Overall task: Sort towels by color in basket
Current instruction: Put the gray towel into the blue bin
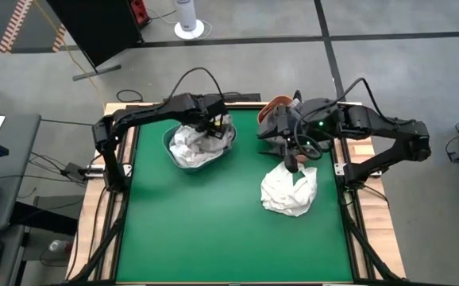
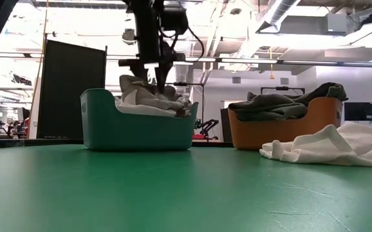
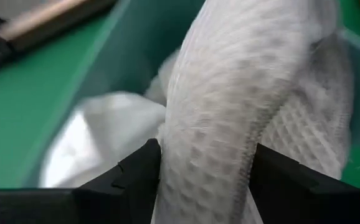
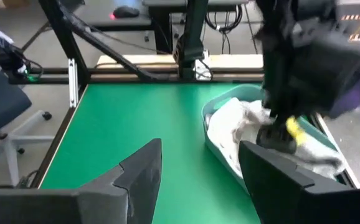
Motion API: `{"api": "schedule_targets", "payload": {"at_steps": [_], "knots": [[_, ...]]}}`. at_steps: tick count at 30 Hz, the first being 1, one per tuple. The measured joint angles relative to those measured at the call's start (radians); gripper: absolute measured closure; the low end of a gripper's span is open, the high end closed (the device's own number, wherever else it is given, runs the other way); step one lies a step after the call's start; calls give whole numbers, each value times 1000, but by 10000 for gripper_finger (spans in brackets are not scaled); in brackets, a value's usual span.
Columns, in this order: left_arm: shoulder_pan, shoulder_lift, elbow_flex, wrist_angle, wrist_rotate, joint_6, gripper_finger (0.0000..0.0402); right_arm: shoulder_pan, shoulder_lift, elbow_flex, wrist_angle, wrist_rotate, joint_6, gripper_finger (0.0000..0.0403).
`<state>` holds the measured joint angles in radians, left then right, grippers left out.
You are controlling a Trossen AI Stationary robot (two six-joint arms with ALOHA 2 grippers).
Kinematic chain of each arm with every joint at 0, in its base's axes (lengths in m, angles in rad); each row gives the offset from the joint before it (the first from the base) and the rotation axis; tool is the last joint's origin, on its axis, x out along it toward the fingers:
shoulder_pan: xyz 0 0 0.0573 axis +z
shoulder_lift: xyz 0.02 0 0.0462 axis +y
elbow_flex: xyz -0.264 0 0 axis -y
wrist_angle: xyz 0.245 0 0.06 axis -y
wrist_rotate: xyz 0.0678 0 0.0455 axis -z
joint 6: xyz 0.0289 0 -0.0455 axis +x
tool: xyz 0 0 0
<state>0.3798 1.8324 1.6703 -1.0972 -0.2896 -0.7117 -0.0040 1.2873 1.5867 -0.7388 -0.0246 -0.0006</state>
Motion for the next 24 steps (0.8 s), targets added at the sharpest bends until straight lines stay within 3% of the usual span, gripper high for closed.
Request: {"api": "schedule_targets", "payload": {"at_steps": [6,13,18,24], "knots": [[1,-1,135,-122,-15,73,188,0,0,0,-12,0,-7,163],[-13,-2,208,-113,-68,156,188,-5,1,0,-7,0,-23,163],[-30,1,163,-125,-187,185,189,-2,1,0,-8,0,-18,163],[-39,1,-21,-42,-189,157,189,7,1,0,-8,-1,1,163]]}}
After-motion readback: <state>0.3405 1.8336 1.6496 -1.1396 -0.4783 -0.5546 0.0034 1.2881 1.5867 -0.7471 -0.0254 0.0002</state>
